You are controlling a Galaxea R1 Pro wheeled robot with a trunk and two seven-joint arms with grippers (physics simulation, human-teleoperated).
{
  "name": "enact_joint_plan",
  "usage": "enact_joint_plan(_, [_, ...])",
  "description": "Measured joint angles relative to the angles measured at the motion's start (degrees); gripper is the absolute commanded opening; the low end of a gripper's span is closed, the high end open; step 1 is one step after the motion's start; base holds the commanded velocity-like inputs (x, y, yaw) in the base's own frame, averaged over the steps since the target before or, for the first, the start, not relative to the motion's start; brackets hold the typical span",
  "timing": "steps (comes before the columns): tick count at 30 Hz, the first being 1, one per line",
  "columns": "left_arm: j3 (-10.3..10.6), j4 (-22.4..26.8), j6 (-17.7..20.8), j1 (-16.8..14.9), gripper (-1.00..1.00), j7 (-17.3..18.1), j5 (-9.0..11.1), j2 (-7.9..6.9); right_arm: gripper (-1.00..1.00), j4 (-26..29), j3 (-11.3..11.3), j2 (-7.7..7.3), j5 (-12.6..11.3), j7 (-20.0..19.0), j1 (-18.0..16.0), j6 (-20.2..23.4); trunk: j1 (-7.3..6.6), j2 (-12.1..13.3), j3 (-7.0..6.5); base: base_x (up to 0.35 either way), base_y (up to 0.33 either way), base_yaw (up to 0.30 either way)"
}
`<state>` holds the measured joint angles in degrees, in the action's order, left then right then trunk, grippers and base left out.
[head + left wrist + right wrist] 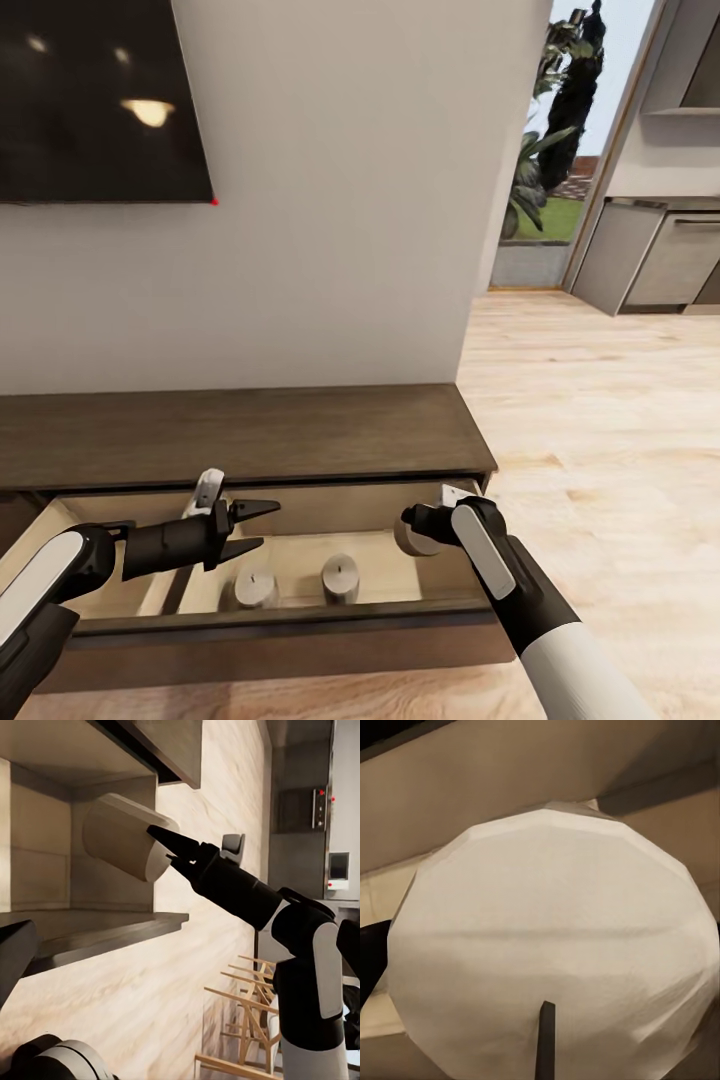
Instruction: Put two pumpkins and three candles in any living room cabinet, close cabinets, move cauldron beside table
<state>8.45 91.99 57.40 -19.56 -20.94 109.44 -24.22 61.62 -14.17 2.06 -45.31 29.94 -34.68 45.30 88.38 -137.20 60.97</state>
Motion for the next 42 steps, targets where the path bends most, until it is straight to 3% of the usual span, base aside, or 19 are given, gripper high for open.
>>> enact_joint_plan(17, [0.33,0.00,0.00,0.00,1.00,0.05,0.00,0.00,-1.00,-0.14,-1.66,0.04,-0.10,0.03,0.00,0.03,0.01,0.00,0.00,0.033,0.000,0.000])
enact_joint_plan(24, [0.38,0.00,0.00,0.00,1.00,0.05,0.00,0.00,-1.00,-5.56,-1.65,0.06,0.13,0.04,-0.22,0.03,0.02,0.00,0.00,0.000,0.000,0.000])
enact_joint_plan(42, [0.69,0.00,-0.01,0.00,1.00,0.02,0.00,0.00,-1.00,-6.54,-2.07,0.07,1.16,-0.05,-0.26,-2.34,0.02,0.00,0.00,0.004,0.000,0.000])
